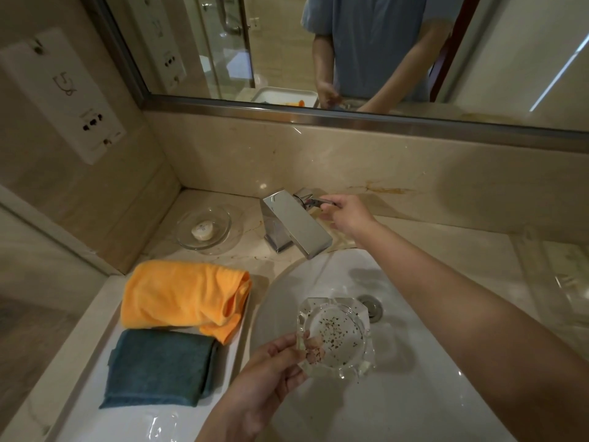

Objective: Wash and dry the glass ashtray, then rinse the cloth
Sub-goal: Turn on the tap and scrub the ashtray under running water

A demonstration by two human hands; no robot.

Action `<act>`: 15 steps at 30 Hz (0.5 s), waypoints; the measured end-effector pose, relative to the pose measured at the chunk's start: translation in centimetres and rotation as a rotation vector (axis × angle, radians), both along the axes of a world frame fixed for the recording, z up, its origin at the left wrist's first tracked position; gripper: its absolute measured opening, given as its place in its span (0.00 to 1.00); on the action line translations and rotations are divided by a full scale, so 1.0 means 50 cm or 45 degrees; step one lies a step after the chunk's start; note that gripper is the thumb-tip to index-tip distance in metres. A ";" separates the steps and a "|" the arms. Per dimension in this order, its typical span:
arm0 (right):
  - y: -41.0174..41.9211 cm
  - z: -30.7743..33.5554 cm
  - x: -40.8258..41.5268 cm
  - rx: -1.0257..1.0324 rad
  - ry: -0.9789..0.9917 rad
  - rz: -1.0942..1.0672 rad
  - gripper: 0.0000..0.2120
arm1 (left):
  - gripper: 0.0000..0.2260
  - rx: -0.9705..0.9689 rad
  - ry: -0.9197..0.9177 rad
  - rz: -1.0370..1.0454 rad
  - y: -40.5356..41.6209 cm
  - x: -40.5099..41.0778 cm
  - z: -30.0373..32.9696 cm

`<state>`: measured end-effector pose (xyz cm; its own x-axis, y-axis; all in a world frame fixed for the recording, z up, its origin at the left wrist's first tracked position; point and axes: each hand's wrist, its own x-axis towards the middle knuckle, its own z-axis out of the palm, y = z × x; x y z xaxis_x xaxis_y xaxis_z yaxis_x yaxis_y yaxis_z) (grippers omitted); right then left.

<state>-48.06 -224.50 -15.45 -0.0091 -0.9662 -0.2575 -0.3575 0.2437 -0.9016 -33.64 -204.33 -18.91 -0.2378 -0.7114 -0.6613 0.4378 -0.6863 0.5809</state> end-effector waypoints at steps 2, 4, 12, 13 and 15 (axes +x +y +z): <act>-0.004 -0.004 -0.002 0.000 0.008 0.010 0.13 | 0.14 -0.014 0.001 -0.012 -0.001 0.001 0.000; -0.005 -0.006 -0.002 0.005 0.007 0.023 0.13 | 0.14 -0.016 -0.003 -0.011 -0.003 0.002 -0.002; -0.009 -0.007 -0.003 -0.002 0.000 0.046 0.14 | 0.11 -0.004 -0.022 -0.017 -0.013 0.003 -0.026; -0.010 -0.009 -0.003 -0.005 0.001 0.049 0.14 | 0.11 -0.002 -0.022 -0.017 -0.014 0.004 -0.027; -0.012 -0.012 -0.004 -0.011 0.001 0.048 0.14 | 0.10 0.003 -0.033 -0.018 -0.016 0.005 -0.030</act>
<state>-48.24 -225.10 -16.04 0.0268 -0.9680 -0.2494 -0.3672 0.2225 -0.9032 -33.41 -205.15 -20.40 -0.2302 -0.7066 -0.6691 0.4129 -0.6936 0.5903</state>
